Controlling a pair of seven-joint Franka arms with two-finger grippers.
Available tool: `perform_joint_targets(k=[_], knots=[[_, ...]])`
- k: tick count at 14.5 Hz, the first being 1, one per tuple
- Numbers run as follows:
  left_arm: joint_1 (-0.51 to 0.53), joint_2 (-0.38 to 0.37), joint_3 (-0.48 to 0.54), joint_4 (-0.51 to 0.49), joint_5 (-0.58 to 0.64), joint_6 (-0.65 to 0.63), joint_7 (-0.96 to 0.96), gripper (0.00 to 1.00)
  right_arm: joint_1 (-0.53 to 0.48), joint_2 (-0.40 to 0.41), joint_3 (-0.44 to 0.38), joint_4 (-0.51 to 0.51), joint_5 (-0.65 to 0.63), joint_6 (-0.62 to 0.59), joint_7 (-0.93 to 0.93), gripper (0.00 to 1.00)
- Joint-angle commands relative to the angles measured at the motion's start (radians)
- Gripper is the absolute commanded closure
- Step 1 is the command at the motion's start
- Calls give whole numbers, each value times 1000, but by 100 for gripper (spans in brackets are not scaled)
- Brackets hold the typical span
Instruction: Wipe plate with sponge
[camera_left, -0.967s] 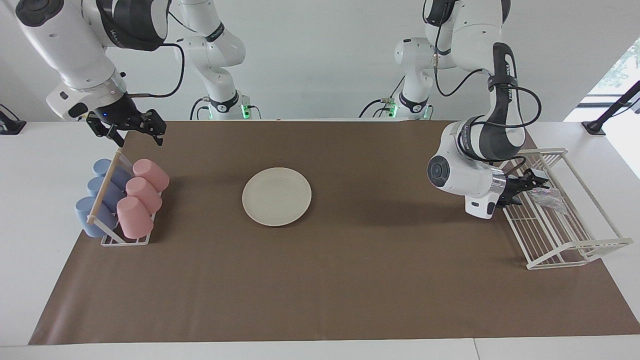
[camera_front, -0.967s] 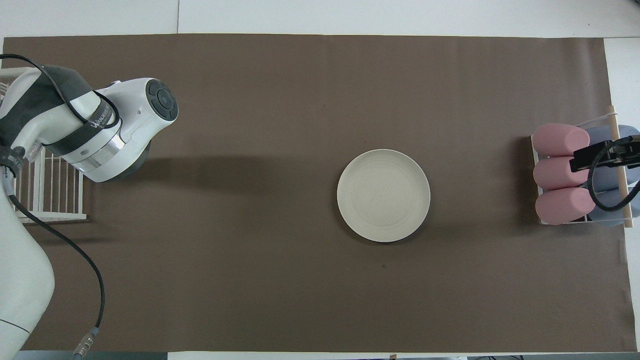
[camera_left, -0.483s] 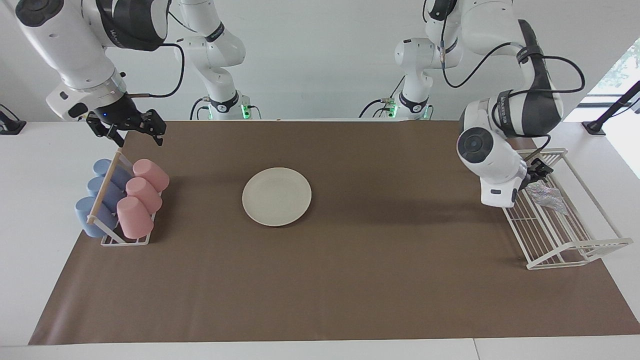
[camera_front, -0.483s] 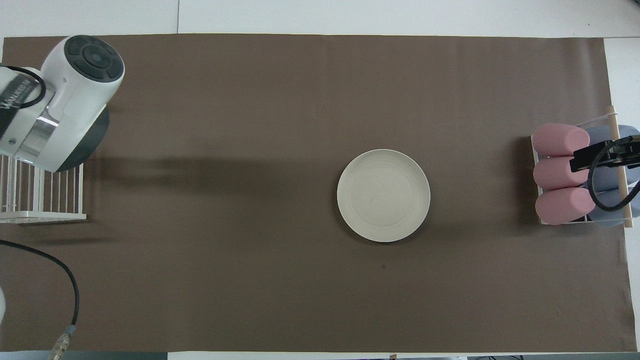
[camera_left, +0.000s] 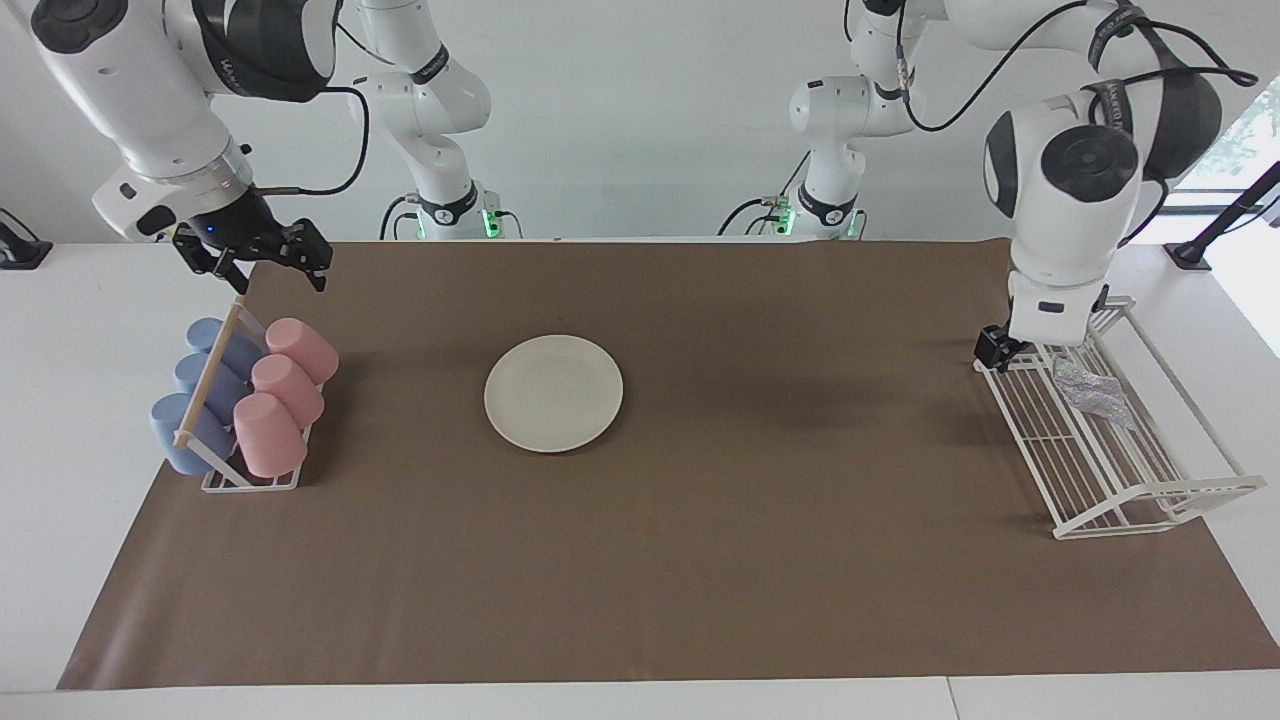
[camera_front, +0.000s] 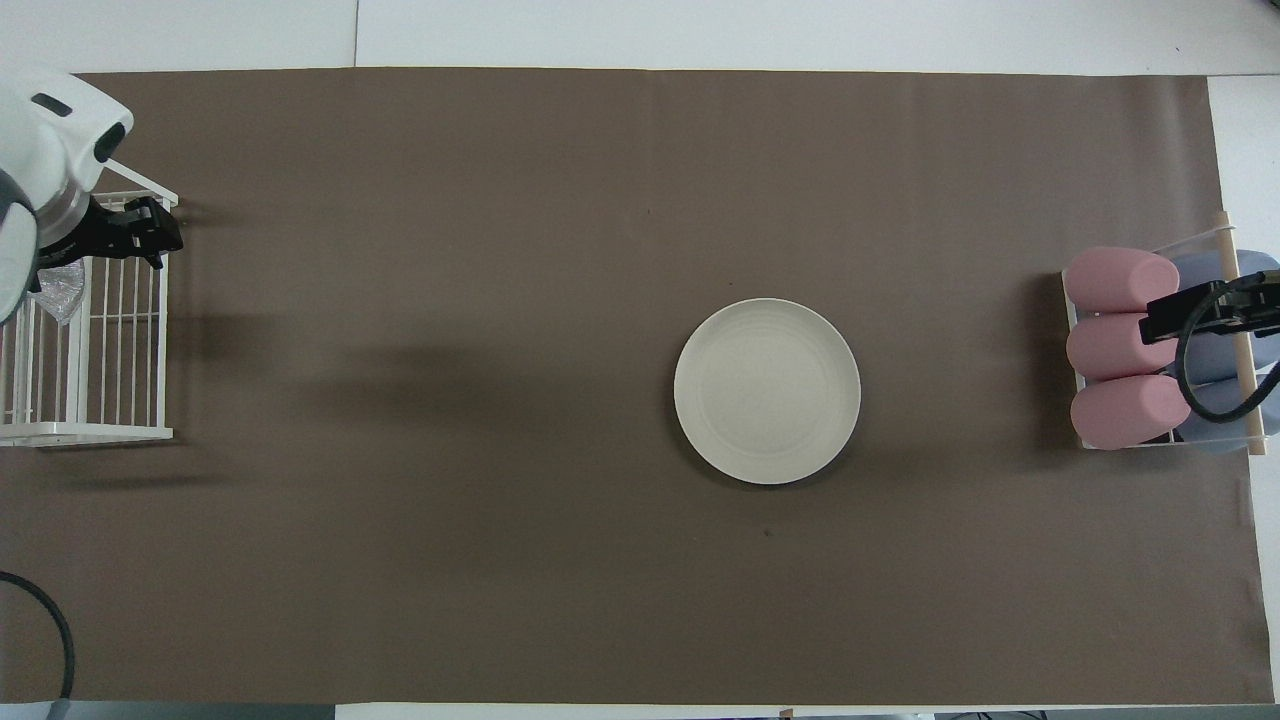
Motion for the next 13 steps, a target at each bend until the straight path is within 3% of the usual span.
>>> perform_joint_targets(k=[1,4,8,10,13], knots=[[39,-92,-1,-14,-144,-23,61,0,-3,-10,5,-10,10,12,25,0],[38,-142,-1,-15,-211,-70,69,0,-3,-12,5,-11,9,12,25,0],[36,-169,5,-23,-316,-135,245,0,-3,-13,5,-16,9,9,25,0],[-19,-179,23,-57,-321,-127,270,0,-4,-13,5,-16,9,8,24,0],[-119,-175,134,-61,-321,-119,262,0,-3,-13,5,-16,9,5,22,0]])
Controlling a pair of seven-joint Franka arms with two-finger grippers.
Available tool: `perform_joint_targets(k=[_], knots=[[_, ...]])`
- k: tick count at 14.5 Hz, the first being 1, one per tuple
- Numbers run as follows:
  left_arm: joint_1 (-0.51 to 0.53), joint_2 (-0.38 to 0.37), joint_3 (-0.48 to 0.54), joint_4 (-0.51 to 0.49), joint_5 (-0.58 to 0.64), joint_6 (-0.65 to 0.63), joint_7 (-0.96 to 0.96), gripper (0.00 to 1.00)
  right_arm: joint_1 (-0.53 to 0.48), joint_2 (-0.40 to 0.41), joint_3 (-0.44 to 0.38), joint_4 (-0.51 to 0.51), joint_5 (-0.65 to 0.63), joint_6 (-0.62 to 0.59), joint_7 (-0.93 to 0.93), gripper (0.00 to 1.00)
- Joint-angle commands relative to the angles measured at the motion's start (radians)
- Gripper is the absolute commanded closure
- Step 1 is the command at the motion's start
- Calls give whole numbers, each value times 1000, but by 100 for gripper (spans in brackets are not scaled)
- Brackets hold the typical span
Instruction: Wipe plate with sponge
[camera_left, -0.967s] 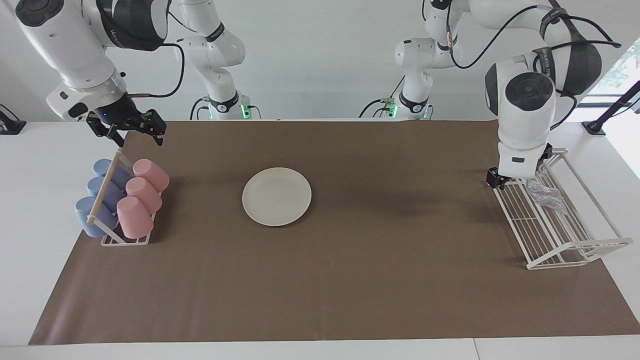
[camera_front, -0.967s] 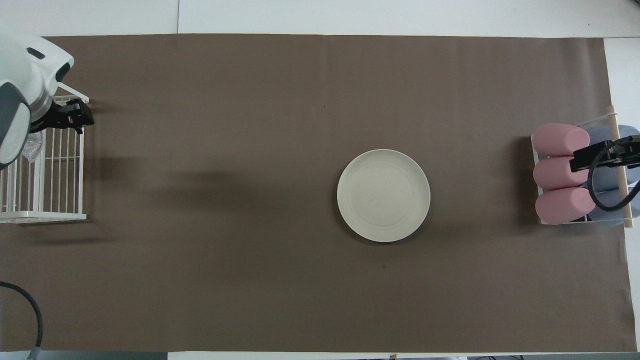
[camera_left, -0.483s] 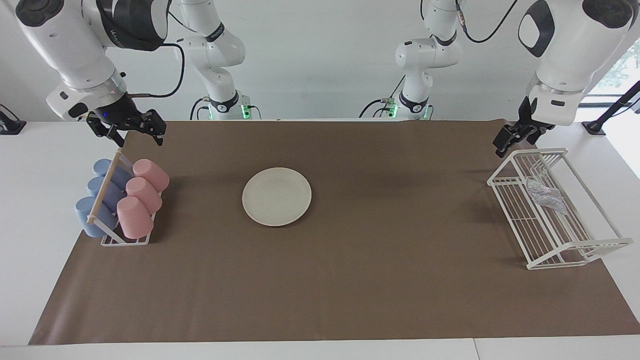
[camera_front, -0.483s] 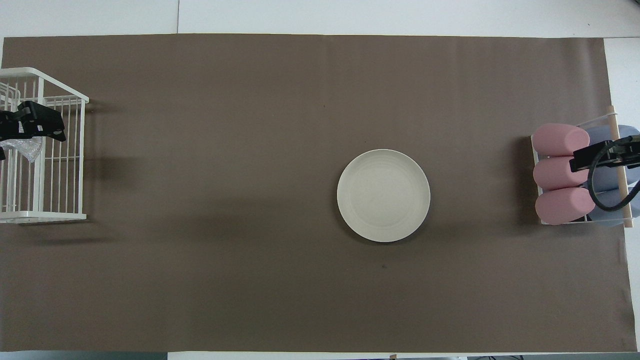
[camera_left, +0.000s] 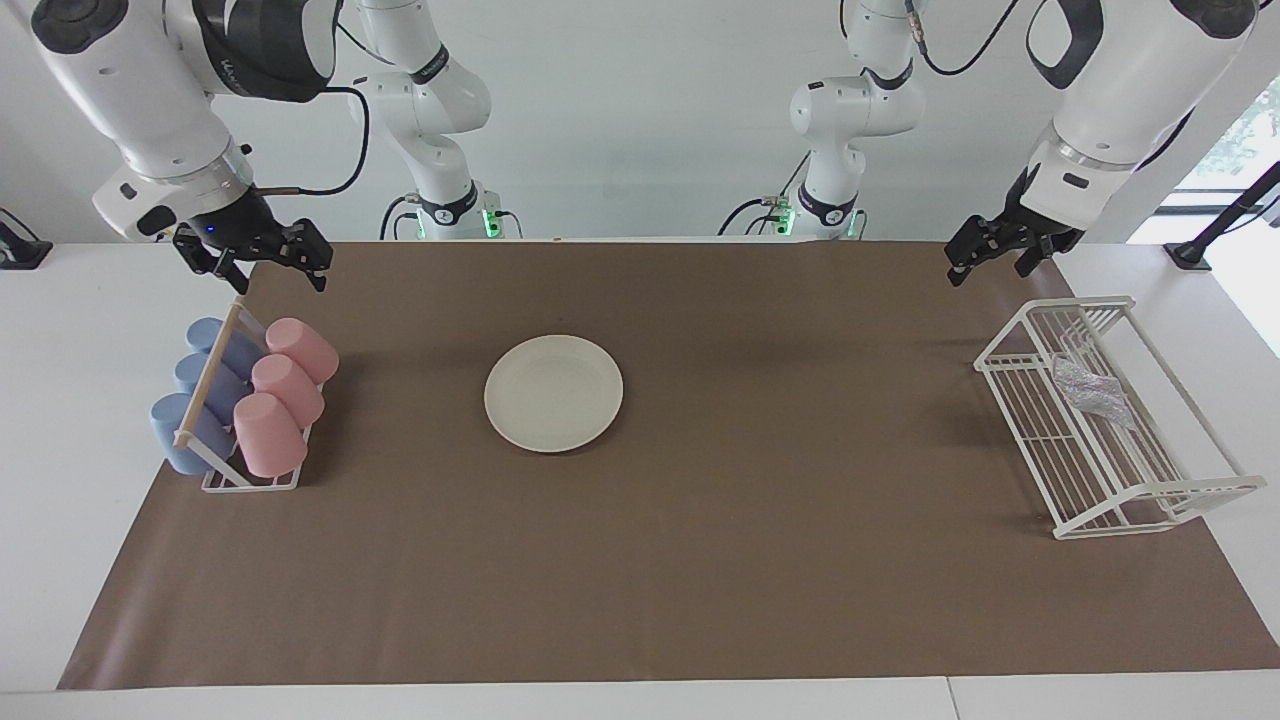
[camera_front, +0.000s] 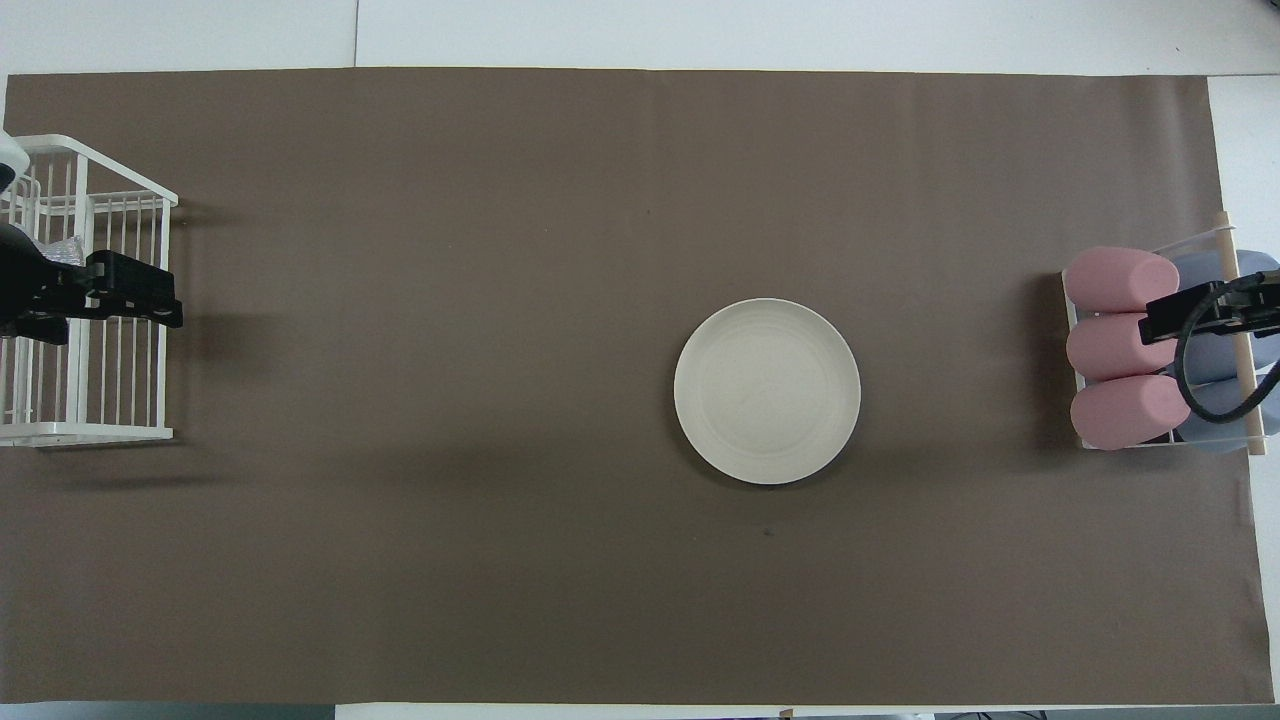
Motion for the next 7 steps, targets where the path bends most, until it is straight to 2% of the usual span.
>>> perform_joint_targets(k=[1,7], knots=[[-55,-15,65,-26,-13,3,19,0,-4,-13,5,-15,9,3,21,0],[-3,16,8,20,-9,-9,21,0,-1,-15,6,-15,9,-3,21,0]])
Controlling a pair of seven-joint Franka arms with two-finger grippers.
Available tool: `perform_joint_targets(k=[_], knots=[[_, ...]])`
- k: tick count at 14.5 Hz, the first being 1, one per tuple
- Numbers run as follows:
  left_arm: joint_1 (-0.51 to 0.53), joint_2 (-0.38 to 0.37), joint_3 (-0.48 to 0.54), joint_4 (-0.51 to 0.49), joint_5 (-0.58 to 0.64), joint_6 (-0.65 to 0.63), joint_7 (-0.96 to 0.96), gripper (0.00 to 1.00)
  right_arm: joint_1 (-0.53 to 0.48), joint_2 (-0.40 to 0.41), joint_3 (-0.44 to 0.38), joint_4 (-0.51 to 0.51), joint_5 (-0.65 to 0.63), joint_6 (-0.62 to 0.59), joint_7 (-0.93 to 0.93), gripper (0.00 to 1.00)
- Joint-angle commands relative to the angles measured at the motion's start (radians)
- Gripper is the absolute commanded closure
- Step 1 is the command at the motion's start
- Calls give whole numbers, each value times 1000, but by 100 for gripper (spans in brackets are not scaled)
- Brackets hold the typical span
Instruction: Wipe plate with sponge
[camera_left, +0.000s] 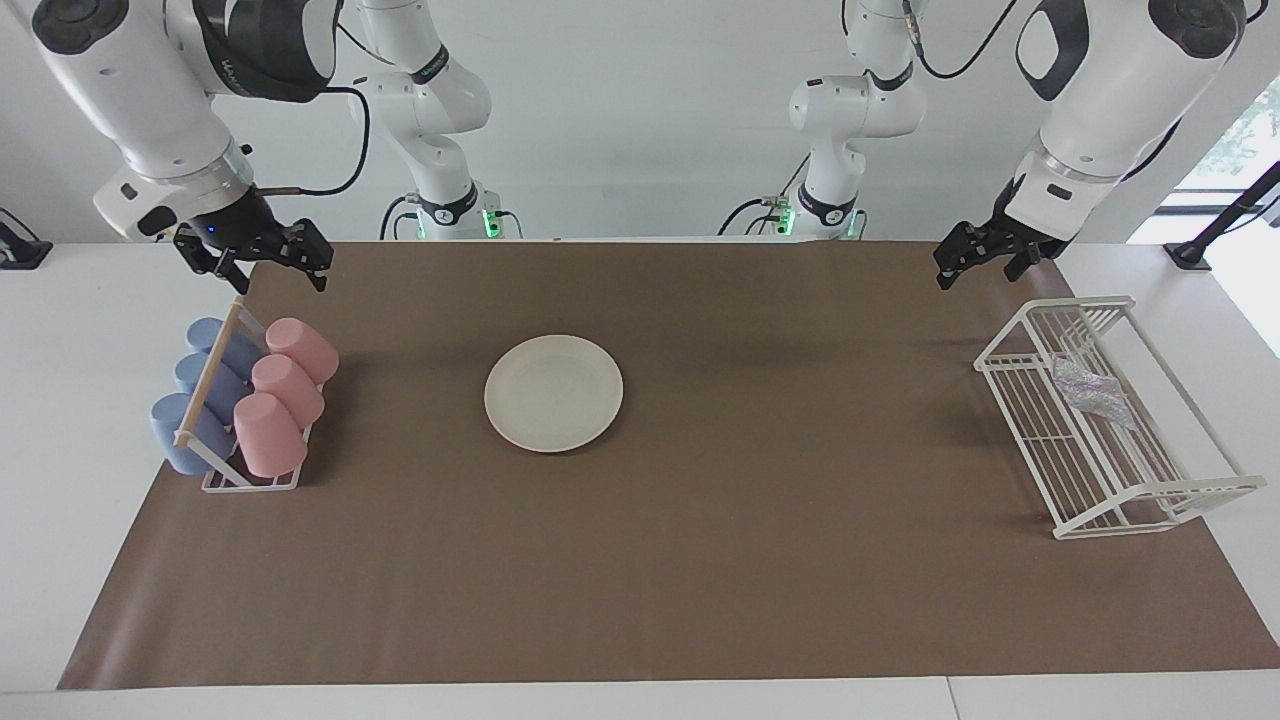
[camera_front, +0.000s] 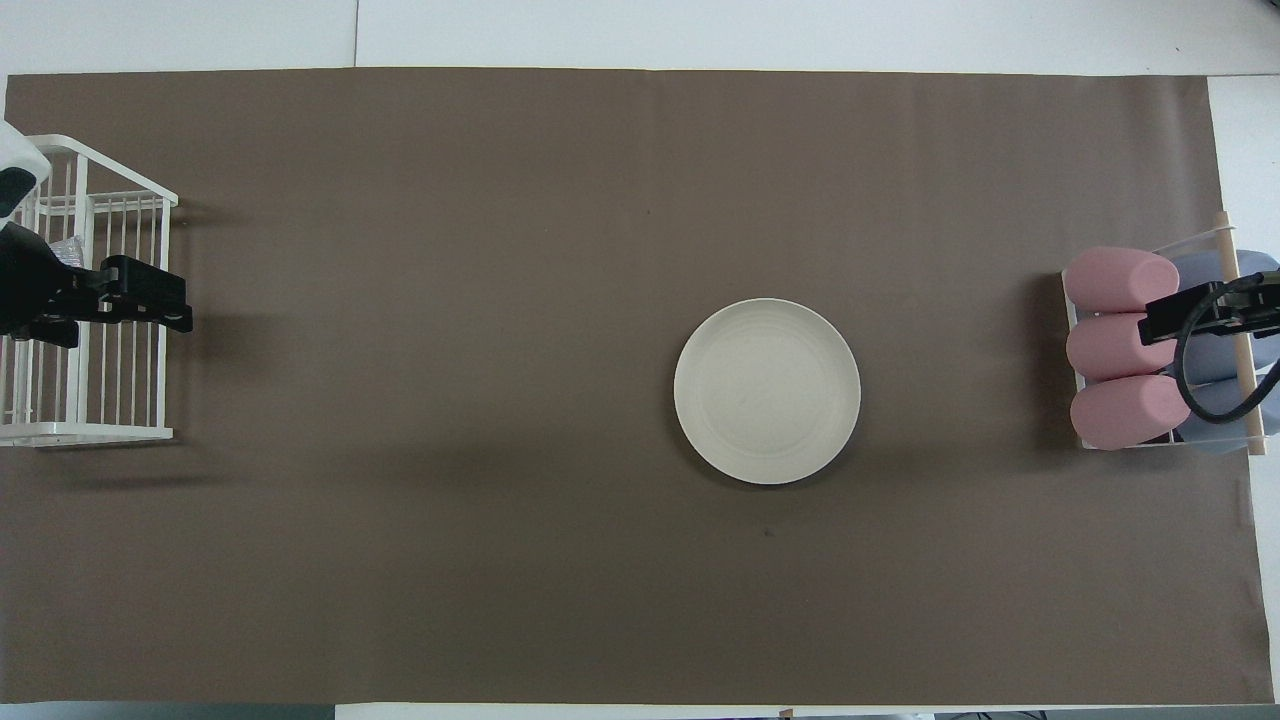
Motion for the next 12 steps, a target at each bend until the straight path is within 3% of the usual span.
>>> perform_joint_targets(k=[1,12], knots=[[37,11,-37,22,-9,-4,23,0,-2,-15,6,-15,9,-2,21,0],[43,-5,-50,2,-10,18,24,0,-3,-15,6,-15,9,-2,21,0]])
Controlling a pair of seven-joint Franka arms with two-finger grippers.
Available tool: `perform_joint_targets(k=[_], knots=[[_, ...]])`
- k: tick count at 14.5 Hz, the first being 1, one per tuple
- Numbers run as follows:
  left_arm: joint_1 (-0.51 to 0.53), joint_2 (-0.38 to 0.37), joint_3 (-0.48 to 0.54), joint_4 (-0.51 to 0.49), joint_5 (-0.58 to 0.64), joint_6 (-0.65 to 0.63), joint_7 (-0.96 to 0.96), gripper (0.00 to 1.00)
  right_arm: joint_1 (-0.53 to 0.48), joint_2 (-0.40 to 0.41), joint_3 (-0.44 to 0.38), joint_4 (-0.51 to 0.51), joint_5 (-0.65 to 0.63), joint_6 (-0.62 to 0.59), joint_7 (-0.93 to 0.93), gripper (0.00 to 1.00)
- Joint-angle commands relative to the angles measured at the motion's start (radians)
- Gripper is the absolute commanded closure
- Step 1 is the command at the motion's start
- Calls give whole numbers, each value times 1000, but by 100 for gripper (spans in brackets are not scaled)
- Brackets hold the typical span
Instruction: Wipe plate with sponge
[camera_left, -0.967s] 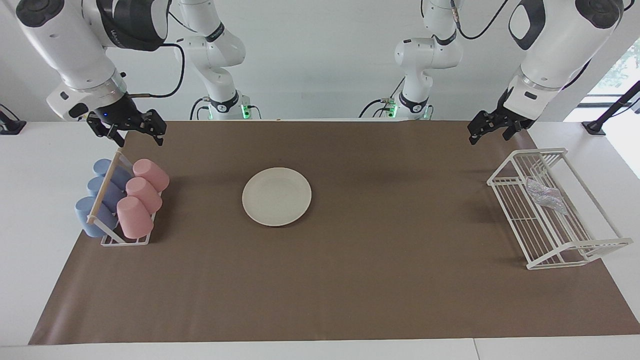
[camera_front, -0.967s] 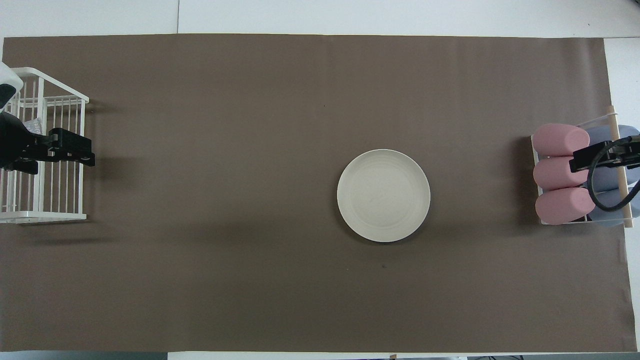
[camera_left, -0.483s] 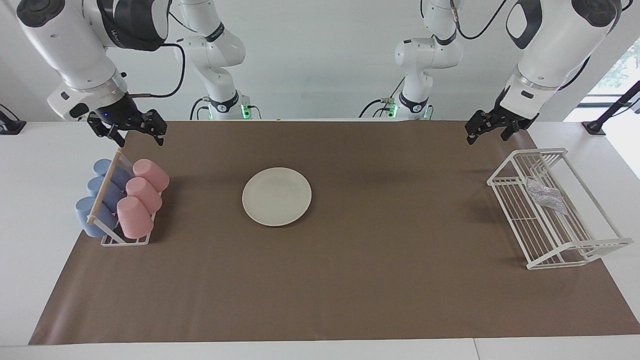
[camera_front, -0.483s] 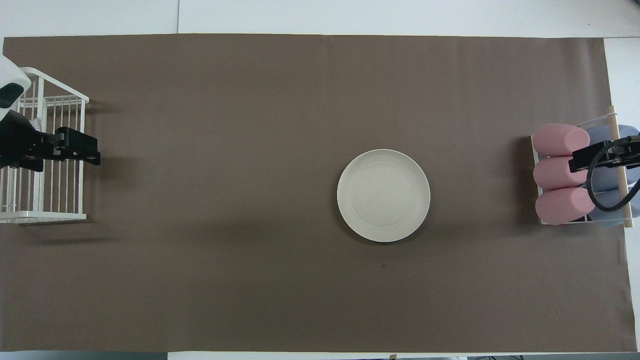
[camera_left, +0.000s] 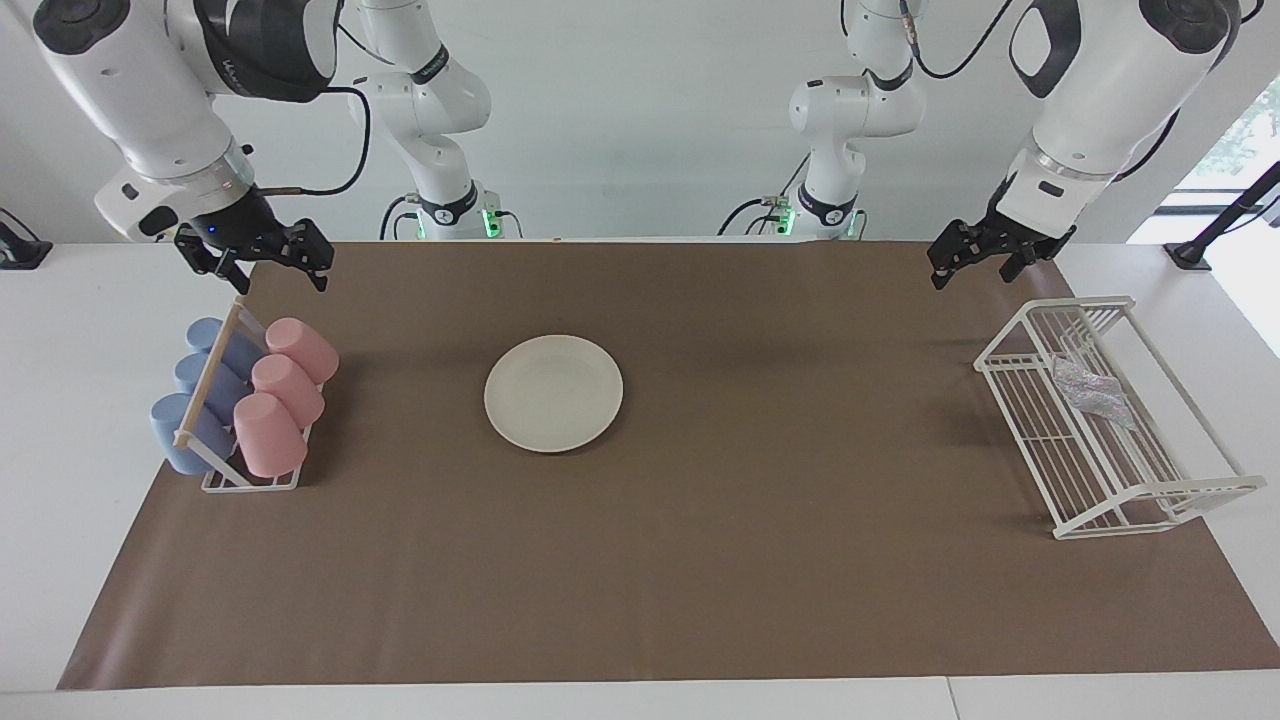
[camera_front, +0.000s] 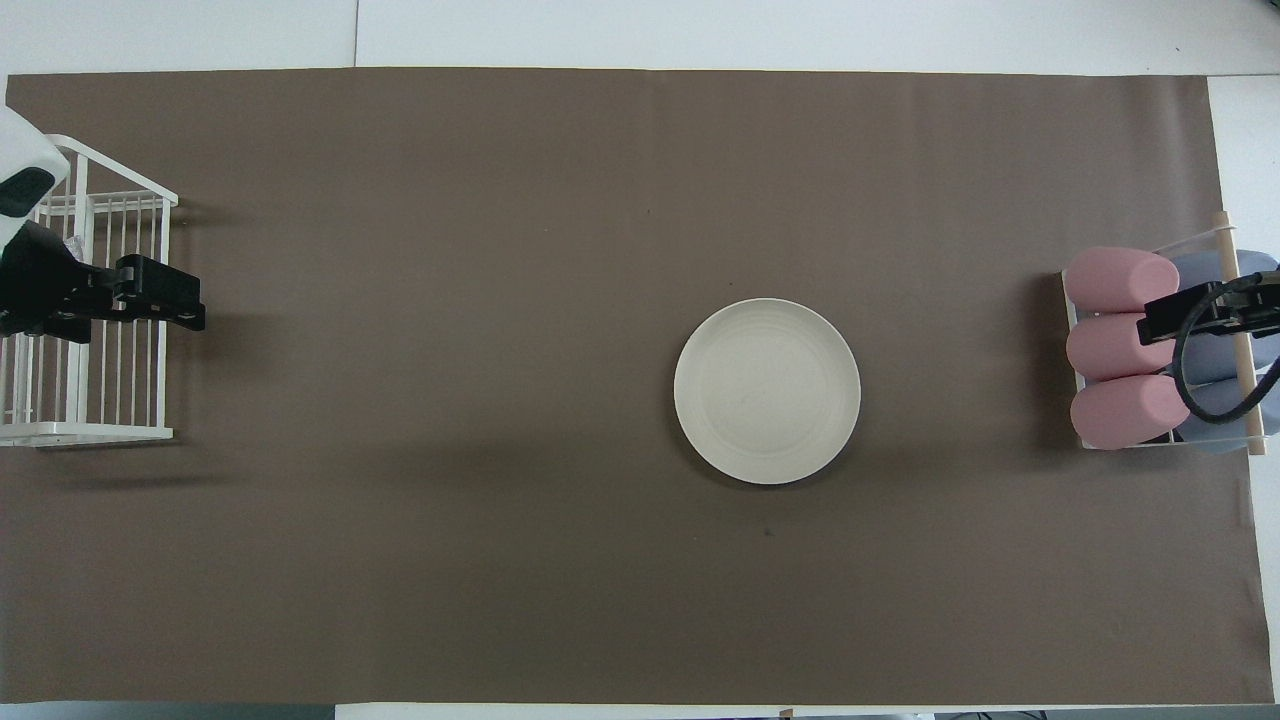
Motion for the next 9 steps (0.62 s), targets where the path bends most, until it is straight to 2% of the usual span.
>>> perform_joint_targets(k=[1,9], knots=[[15,-4,-8,-2,-10,16,16,0,-4,-16,5,-15,9,-2,21,0],[16,-4,-8,-4,-10,31,13,0,-4,-17,5,-15,9,-2,21,0]])
